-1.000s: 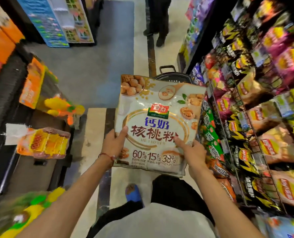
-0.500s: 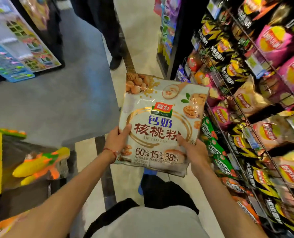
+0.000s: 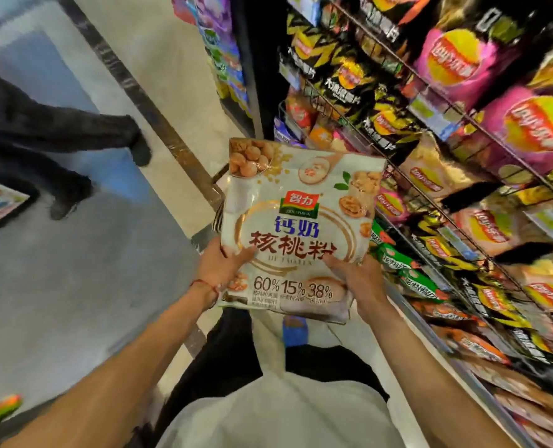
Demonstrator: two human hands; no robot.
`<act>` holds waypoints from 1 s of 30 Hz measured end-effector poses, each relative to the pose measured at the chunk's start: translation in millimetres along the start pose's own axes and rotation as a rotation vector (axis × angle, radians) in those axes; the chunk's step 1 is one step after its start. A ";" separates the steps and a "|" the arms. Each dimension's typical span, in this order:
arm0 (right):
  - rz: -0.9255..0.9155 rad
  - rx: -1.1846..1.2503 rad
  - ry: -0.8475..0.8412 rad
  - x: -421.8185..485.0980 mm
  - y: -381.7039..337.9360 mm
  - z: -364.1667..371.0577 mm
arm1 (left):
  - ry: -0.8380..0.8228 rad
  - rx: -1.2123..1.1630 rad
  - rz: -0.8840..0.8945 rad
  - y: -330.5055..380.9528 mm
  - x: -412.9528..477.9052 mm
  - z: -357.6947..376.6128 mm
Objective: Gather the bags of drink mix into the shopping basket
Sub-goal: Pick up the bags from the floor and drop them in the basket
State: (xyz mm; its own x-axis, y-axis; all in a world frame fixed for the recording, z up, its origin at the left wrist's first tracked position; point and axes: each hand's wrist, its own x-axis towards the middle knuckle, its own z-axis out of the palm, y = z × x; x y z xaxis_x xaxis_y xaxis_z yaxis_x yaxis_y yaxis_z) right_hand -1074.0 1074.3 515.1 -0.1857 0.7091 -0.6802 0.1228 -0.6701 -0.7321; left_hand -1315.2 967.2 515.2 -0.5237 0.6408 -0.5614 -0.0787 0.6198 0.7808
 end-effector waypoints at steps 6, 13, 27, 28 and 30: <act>0.050 0.090 0.124 22.7 13.7 30.1 | -0.140 0.166 -0.024 12.7 82.8 -12.4; 0.125 -0.048 0.326 61.9 49.2 78.2 | -0.304 0.443 -0.004 19.0 170.5 -27.1; 0.196 -0.268 0.615 179.0 125.7 112.5 | -0.319 0.563 0.048 -62.1 291.3 9.7; 0.200 -0.268 0.629 187.8 126.8 112.1 | -0.313 0.558 0.072 -66.6 299.8 14.3; 0.171 -0.250 0.640 209.8 134.6 109.8 | -0.295 0.539 0.092 -80.0 320.7 22.6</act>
State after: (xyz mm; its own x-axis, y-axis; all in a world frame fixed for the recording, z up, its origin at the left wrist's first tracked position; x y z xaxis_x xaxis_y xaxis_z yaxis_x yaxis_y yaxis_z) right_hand -1203.4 1108.8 277.9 0.4563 0.6397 -0.6185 0.3336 -0.7674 -0.5476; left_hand -1457.7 1133.3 266.5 -0.2457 0.7528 -0.6107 0.4355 0.6486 0.6242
